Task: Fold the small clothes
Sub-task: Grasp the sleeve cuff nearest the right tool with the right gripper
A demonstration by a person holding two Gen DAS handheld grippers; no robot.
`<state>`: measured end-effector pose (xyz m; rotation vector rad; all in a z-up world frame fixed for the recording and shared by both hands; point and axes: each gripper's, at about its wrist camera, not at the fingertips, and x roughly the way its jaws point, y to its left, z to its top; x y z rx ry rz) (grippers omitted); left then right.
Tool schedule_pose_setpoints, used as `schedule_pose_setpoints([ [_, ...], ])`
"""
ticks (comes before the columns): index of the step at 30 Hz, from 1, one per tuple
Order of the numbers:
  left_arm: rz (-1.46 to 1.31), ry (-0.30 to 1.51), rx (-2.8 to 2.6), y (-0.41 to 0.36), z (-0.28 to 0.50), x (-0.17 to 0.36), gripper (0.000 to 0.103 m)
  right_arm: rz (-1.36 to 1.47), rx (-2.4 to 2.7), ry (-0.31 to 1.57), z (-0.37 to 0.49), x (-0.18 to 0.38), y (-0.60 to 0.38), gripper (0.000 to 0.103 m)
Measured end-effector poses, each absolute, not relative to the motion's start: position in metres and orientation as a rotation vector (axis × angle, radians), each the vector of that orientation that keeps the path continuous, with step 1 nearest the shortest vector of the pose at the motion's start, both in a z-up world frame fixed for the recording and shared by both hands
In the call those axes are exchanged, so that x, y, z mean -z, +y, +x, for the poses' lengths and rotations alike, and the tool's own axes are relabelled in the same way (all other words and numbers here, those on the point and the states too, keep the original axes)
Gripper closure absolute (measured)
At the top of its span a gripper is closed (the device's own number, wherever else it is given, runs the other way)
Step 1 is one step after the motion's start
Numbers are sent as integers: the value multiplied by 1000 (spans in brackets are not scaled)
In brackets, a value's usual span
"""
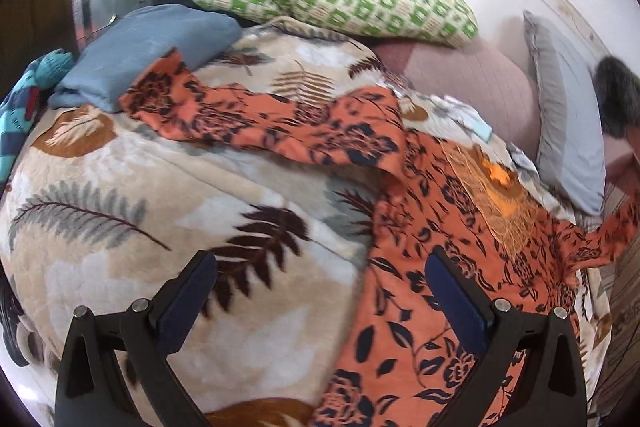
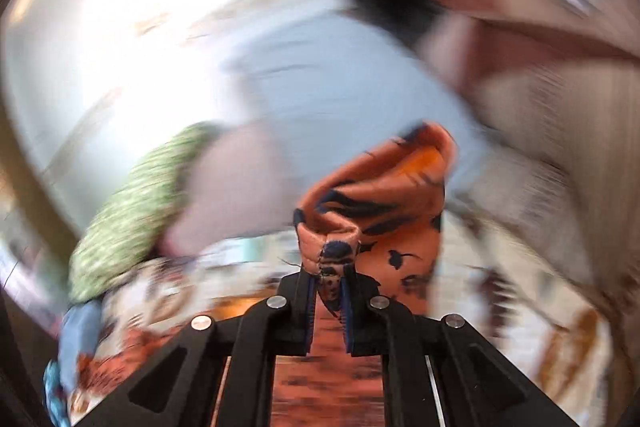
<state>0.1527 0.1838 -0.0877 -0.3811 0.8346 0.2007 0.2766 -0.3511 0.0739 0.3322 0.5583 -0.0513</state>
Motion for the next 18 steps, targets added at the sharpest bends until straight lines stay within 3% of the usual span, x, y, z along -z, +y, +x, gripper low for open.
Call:
schedule_pose_setpoints([
  [5,-409,815,-252,215,138,88,0,319,-180,590,302,-61,-220,92],
  [10,-416,828,-295,234,130,96,0,313,-287,801,337,36,-118,88],
  [11,-417,833,-303,236,130,97,0,307,-288,840,339,56,-112,82],
  [13,-416,843,-308,236,129,99,0,291,-325,1001,347,115,-88,36],
  [14,-413,845,-309,235,130,98,0,280,-323,1070,346,135,-81,23],
  [18,-383,824,-291,219,139,87,0,342,-394,1062,326,149,-86,23],
])
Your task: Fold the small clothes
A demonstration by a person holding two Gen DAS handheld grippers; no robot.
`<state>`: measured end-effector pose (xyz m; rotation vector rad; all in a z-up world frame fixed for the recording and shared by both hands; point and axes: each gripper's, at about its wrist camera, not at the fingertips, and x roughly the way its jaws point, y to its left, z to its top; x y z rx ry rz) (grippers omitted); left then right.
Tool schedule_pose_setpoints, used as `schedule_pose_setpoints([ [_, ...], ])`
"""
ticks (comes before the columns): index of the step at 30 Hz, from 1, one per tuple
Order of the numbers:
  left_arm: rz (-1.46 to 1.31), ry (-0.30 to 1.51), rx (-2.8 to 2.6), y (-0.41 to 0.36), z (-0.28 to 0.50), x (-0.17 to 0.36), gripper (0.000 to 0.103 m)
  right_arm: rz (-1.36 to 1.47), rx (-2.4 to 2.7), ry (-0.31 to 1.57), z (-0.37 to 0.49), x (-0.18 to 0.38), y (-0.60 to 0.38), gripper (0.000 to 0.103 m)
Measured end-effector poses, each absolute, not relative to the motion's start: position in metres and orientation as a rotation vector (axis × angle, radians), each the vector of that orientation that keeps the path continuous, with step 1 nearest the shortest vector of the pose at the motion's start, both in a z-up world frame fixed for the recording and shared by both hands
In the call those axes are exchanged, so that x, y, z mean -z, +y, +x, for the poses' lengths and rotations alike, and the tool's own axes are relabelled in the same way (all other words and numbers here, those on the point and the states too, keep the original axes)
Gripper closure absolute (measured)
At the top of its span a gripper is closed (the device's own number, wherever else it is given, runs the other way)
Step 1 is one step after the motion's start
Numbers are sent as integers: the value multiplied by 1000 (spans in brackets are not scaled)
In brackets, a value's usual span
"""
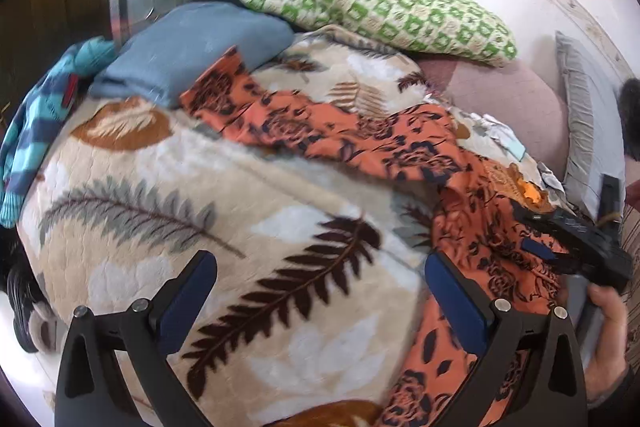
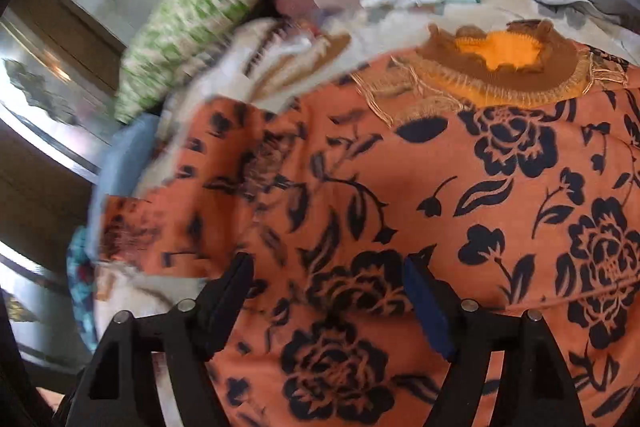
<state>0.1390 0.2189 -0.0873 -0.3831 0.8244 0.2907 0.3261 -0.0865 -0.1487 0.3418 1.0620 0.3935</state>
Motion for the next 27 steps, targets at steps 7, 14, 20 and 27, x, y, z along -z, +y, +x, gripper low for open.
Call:
schedule_pose_setpoints([
  [7,-296,800,-159,152,179,64,0,332,-273,864,288,72,-218,23],
  [14,-191,861,-32,60,267,79,0,289,106,960,323,102,-388,24],
  [20,-96,972,-58,23,324,131,0,293,68,1027,367,132,-416,33],
  [27,-66,1058,-105,20,333,170,0,153,54,1015,383,138,-403,94],
])
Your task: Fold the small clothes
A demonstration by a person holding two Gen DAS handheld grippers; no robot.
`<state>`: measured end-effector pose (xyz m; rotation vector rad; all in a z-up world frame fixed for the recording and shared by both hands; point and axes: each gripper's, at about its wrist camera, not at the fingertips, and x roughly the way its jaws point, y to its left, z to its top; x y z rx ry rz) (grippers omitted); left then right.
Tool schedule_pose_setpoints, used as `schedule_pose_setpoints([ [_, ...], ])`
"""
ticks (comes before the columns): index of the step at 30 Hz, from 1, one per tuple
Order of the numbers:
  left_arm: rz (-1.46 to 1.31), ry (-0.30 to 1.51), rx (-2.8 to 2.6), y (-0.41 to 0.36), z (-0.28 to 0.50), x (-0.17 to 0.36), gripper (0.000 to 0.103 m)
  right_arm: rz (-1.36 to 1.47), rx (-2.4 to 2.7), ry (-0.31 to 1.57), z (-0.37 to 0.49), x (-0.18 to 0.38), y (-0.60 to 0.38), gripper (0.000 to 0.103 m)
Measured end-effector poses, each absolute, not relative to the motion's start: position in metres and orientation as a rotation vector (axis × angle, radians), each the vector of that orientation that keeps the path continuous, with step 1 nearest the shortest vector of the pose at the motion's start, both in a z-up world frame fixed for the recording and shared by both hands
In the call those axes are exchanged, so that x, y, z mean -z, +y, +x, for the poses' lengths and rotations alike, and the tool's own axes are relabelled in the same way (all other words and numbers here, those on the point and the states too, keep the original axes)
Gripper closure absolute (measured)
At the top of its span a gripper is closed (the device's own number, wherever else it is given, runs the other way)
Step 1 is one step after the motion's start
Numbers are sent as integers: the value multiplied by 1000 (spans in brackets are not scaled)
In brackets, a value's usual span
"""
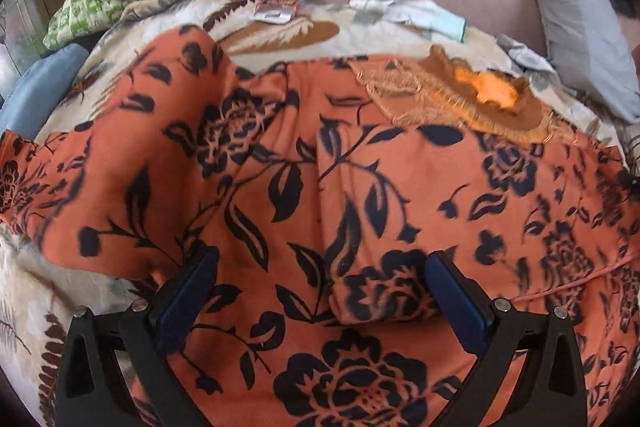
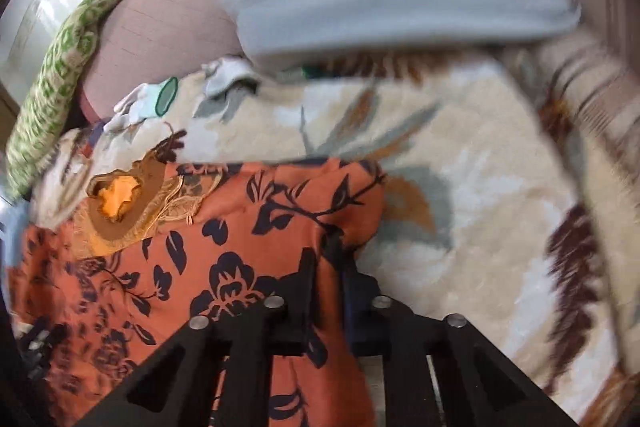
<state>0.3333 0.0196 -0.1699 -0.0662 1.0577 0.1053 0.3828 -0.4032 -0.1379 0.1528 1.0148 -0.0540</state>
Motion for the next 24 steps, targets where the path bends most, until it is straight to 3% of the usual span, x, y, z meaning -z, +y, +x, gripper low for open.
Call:
schedule_pose_setpoints([
  [5,-72,1052,-87,18,328,166,0,117,153,1035,382,159,-419,90],
  [7,-68,1041,-88,18,328,162,0,108,151,991,373,144,-416,71],
  [8,-55,1045,-97,18,328,162,0,116,154,982,368,139,-416,41],
  [9,-33,1073,-108,19,334,167,0,143,162,952,359,128,-417,34],
  [12,-33,1120,-111,22,342,175,0,258,54,881,321,96,-407,34],
  [16,-60,1113,-106,25,336,158,0,396,-152,1029,302,121,-393,35],
  [17,-75,1090,-99,28,331,149,0,389,-89,1148,306,152,-401,38],
  [18,-79,1071,-95,33,324,140,0,429,-78,1168,306,166,-408,53],
  [19,-84,1053,-93,39,318,133,0,469,-48,1130,302,164,-416,58],
  [20,-108,1011,-84,50,307,122,0,505,-35,1116,300,151,-416,55],
  [21,-131,989,-81,59,300,116,0,496,-44,1093,298,138,-410,43],
  [24,-283,901,-93,110,272,93,0,406,-87,1010,289,104,-386,37],
])
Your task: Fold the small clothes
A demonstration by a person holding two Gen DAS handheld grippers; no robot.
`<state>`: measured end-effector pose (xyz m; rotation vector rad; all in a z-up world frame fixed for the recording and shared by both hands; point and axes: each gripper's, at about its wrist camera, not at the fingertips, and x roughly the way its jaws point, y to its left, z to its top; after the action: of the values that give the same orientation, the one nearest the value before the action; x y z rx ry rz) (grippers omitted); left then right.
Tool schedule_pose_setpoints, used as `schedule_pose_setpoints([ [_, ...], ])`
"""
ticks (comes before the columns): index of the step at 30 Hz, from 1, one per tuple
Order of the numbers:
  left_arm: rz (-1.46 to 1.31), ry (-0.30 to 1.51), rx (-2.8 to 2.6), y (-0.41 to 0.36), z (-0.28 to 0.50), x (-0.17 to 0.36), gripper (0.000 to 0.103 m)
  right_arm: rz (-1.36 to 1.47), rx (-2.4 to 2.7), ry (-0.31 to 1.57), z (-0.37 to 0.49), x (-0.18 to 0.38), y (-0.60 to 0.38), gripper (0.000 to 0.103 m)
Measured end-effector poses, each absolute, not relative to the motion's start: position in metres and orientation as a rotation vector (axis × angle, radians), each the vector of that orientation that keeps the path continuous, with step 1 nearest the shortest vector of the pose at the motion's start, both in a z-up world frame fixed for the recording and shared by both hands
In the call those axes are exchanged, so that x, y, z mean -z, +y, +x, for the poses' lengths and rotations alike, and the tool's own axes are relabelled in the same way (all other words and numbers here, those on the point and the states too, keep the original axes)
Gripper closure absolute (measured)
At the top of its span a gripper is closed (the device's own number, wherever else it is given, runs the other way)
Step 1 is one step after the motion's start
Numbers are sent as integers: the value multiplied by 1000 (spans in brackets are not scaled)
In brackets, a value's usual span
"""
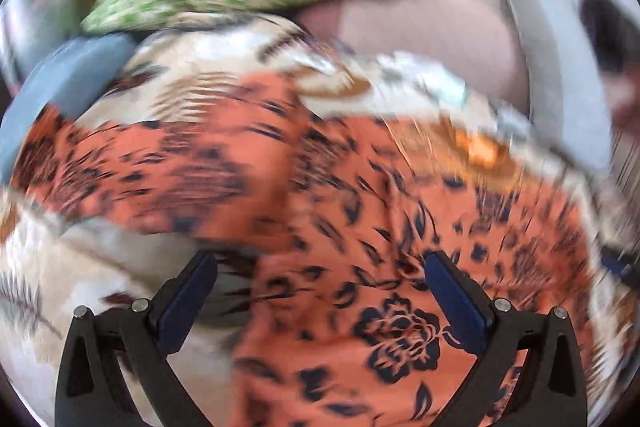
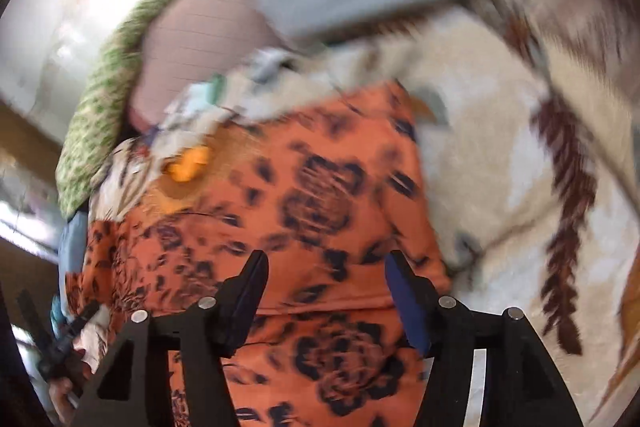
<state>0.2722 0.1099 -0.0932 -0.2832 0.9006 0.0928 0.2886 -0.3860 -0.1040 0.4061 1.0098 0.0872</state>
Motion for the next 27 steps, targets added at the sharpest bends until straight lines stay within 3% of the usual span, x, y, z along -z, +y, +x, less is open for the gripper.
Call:
schedule_pose_setpoints([
  [1,-348,867,-108,132,261,88,0,413,-131,981,285,98,-379,34],
  [3,-462,818,-150,170,246,84,0,374,-126,991,290,110,-371,19],
  [6,-650,826,-205,233,234,98,0,343,-29,1174,306,160,-378,21],
  [13,-1025,742,-289,350,226,128,0,288,-48,1003,273,96,-340,21],
  [23,-1024,678,-407,423,231,138,1,304,-148,946,226,87,-310,21],
  [26,-1022,695,-392,426,239,142,19,284,-174,943,221,90,-301,21],
  [27,-1019,708,-382,426,243,143,34,270,-180,940,219,91,-296,21],
])
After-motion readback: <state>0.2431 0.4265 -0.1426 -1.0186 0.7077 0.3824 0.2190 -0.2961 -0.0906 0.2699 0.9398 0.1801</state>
